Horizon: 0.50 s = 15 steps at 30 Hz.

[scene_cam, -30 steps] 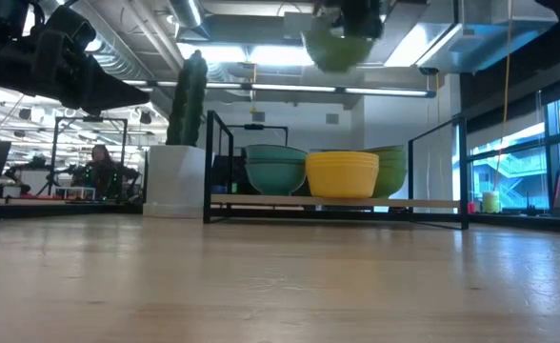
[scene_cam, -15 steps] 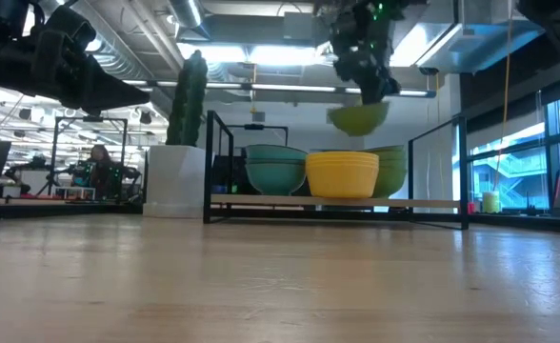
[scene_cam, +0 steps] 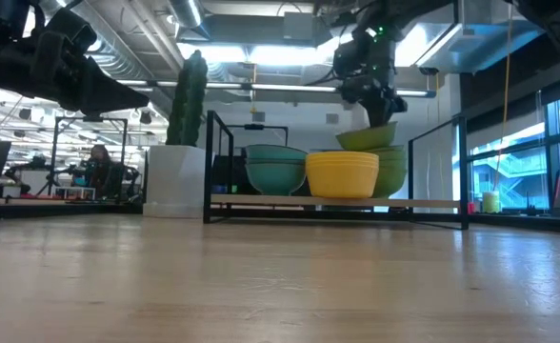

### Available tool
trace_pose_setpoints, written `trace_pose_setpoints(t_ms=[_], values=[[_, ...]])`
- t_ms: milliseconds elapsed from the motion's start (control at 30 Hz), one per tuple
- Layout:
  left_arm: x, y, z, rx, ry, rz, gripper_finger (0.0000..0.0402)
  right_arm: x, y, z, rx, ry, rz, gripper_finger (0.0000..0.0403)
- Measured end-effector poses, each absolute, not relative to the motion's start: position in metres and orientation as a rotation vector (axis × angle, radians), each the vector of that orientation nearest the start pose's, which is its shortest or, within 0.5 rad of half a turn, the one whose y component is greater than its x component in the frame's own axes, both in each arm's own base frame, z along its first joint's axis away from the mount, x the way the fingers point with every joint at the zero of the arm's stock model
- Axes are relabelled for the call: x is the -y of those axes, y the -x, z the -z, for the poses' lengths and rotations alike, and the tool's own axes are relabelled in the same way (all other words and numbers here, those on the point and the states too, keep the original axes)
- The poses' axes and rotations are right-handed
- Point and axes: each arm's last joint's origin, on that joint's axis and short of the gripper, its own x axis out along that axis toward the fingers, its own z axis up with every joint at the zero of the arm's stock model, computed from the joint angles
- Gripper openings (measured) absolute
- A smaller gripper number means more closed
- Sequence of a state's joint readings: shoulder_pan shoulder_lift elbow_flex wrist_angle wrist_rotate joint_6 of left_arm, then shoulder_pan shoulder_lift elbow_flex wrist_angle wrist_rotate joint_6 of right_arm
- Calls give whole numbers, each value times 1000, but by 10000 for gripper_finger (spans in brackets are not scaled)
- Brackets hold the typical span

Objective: Pick & Place Mini bowls
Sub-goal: Stack the green printed bowl on top of the green printed bowl on the shelf

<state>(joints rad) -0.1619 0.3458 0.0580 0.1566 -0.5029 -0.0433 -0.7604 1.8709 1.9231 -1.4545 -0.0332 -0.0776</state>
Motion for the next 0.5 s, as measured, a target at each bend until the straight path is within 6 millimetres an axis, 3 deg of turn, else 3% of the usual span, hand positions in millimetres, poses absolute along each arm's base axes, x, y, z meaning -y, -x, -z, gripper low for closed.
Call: trace_pose_setpoints(t_ms=[500], values=[[5,-117,-169,-115,15,-340,6,256,-251,-303,-1363,-523,571,18]])
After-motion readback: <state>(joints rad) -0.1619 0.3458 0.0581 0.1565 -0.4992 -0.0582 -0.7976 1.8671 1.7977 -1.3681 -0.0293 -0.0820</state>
